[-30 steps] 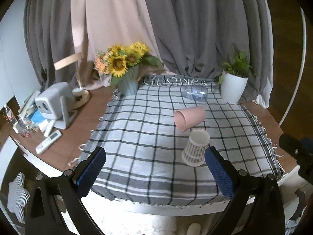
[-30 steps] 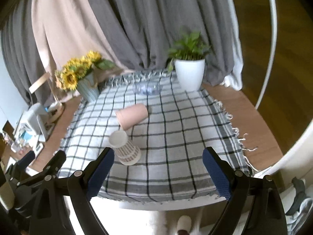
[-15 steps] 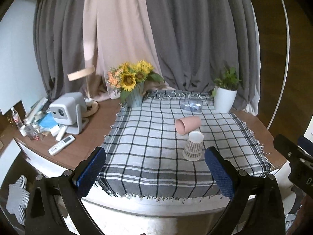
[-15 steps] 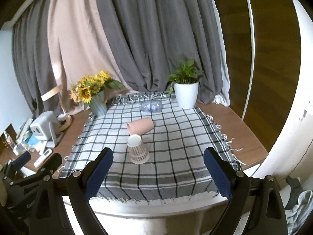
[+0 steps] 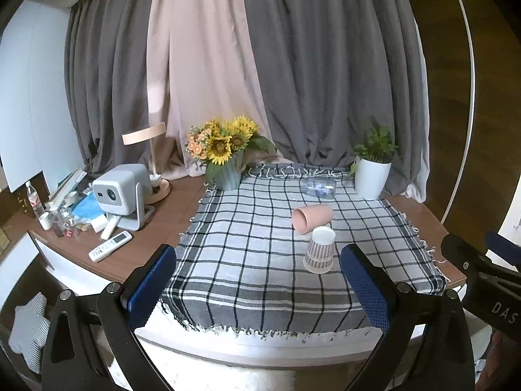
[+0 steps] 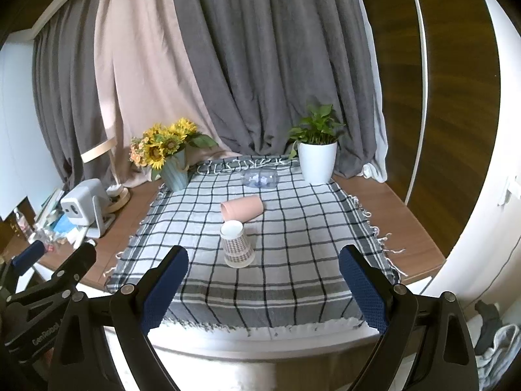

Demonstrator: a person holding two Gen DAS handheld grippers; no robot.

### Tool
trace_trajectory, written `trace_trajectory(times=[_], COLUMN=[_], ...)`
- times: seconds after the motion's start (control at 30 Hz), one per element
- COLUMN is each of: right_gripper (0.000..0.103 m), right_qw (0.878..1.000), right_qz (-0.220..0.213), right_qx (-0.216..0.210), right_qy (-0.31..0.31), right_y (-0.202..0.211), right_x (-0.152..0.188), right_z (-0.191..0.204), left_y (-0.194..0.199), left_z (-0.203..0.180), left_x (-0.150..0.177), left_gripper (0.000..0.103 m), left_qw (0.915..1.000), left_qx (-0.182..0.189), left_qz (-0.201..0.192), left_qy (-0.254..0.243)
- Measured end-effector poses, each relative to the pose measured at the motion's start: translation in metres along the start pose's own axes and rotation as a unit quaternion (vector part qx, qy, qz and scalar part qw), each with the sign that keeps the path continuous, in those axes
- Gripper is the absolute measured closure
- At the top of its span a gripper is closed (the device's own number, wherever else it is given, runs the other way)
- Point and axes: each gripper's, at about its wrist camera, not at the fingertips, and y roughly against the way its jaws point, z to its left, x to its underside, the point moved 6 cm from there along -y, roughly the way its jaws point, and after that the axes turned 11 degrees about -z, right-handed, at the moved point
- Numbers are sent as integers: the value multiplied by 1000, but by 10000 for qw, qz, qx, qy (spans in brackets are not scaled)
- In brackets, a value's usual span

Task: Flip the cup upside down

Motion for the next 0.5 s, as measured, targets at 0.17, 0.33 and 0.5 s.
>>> trace_trajectory(times=[0.17, 0.33, 0.5], right_gripper=[9, 9, 9], right_qw=[10000, 9999, 9999], right_qz=[-62, -88, -91], right_qx=[41, 58, 64], right_qy=[11, -1, 1], right_y=[6, 7, 8], right_x=[-1, -2, -2], right_z=[2, 3, 3], left_y=[4, 6, 6], left_z=[3, 5, 5], left_x=[-2, -4, -4], left_gripper=[0, 0, 0], left_qw=[10000, 9999, 9999], left_qx=[12, 34, 39], left_qz=[-52, -89, -83], left_qy=[42, 53, 58])
